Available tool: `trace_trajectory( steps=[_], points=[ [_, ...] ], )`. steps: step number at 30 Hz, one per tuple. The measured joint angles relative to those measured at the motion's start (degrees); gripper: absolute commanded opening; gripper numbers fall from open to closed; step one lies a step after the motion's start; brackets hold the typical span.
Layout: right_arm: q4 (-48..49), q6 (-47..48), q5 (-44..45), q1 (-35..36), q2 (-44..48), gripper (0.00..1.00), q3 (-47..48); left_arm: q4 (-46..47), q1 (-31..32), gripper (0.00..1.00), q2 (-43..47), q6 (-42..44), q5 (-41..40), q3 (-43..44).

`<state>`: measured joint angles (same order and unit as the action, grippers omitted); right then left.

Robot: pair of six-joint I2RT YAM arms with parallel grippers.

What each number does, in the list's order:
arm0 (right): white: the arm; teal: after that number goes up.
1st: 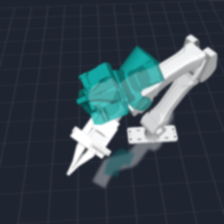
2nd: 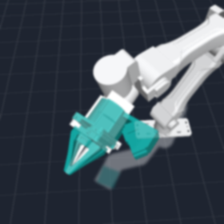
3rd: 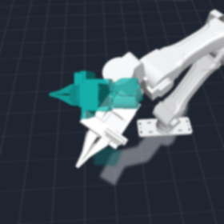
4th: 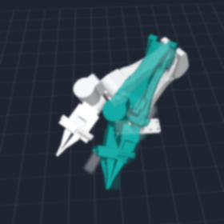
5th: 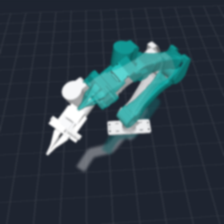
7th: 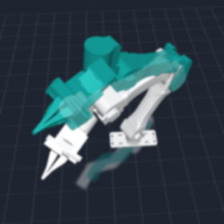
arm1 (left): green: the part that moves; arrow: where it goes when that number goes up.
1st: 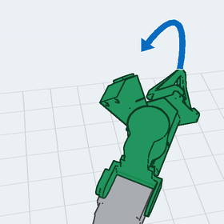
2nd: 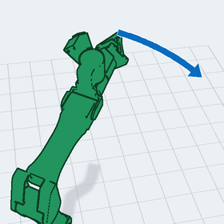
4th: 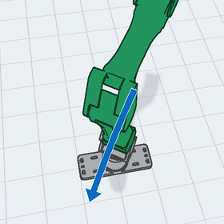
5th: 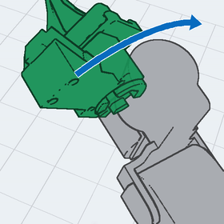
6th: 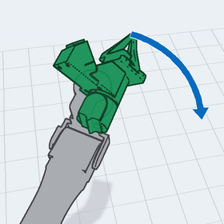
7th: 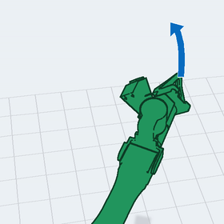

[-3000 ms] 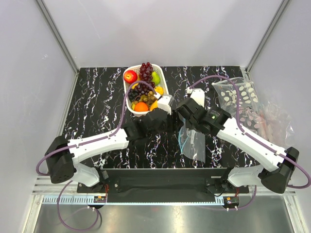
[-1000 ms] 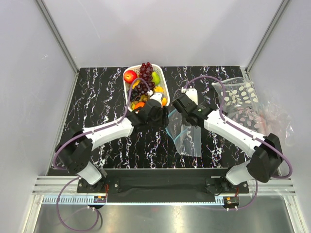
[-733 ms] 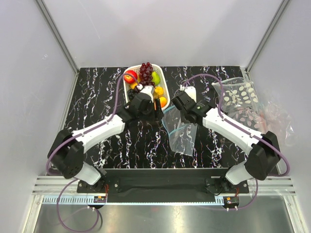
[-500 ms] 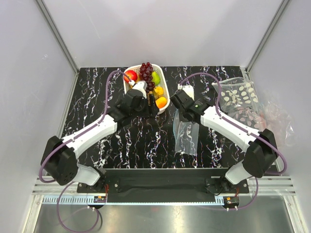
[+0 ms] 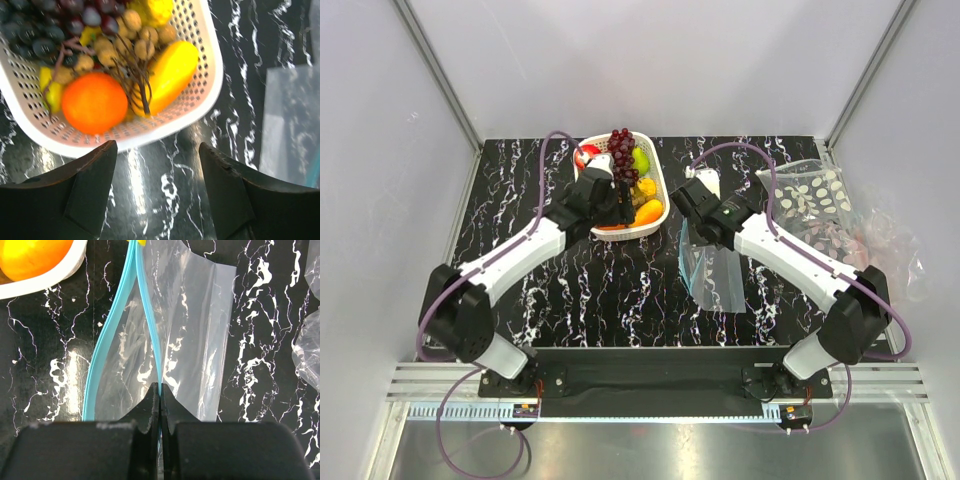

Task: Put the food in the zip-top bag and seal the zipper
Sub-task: Open the zipper of the food storage bag, then pick up the fake fruit from the bin.

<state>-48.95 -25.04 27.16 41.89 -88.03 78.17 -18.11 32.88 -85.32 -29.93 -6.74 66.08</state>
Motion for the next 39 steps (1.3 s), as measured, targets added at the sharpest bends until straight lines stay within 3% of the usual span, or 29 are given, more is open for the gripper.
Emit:
trace_trajectory(
  steps=[9, 13, 14, 16, 18, 19, 20, 29, 39],
  points=[
    [-0.87, 0.00, -0.07, 0.00, 0.00, 0.00, 0.17, -2.78, -2.56, 0.64, -10.12, 1.18, -1.40, 6.84],
    [-0.87, 0.00, -0.31, 0.00, 0.00, 0.00, 0.17, -3.30, -3.04, 0.51, -13.90, 1.40, -1.40, 8.87],
    [-0.87, 0.00, -0.42, 0.00, 0.00, 0.00, 0.17, -3.32, -3.04, 0.42, -14.43, 1.42, -1.40, 9.16],
    [-0.87, 0.00, -0.79, 0.00, 0.00, 0.00, 0.17, -3.50, -3.06, 0.36, -15.12, 1.51, -1.38, 9.64],
    [-0.87, 0.00, -0.98, 0.00, 0.00, 0.00, 0.26, -3.82, -3.06, 0.25, -15.72, 1.49, -1.33, 10.34],
    [-0.92, 0.00, -1.07, 0.00, 0.00, 0.00, 0.35, -4.22, -3.06, 0.17, -16.04, 1.55, -1.27, 10.86],
    [-0.94, 0.00, -1.18, 0.00, 0.00, 0.00, 0.42, -4.35, -3.06, 0.01, -16.28, 1.51, -1.20, 11.30],
    [-1.03, 0.57, -1.22, 0.00, -0.04, 0.00, 0.70, -4.42, -3.17, 0.00, -13.97, 1.60, -1.01, 9.97],
    [-0.74, 0.74, -1.36, 0.00, -1.01, 0.00, 0.68, -4.22, -3.17, 0.00, -0.31, 1.29, 0.20, 8.00]
  ],
)
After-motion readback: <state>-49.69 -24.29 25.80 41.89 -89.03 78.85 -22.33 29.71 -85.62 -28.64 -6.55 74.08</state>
